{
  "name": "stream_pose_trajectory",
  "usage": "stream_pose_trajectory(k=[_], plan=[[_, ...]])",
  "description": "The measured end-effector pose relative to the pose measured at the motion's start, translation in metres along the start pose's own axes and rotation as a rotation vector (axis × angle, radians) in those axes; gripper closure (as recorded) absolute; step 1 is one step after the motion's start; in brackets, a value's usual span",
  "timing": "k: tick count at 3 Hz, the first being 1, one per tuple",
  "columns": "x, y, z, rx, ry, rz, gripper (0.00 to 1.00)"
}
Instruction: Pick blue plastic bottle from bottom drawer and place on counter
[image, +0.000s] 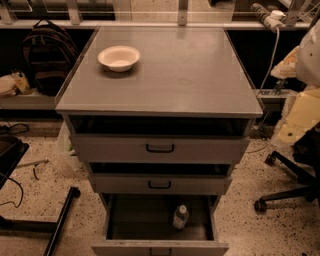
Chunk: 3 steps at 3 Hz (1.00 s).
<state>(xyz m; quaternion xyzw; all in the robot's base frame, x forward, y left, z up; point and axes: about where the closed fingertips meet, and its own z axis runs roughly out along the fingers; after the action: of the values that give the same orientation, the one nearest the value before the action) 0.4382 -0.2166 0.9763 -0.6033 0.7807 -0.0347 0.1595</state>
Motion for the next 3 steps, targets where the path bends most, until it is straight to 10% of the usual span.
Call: stream_pose_trajectory(k=[1, 3], plan=[[0.003, 0.008, 0.033, -0.007, -0.029, 0.006, 0.43], [-0.003, 0.078, 0.211, -0.175, -0.177, -0.014, 0.89]])
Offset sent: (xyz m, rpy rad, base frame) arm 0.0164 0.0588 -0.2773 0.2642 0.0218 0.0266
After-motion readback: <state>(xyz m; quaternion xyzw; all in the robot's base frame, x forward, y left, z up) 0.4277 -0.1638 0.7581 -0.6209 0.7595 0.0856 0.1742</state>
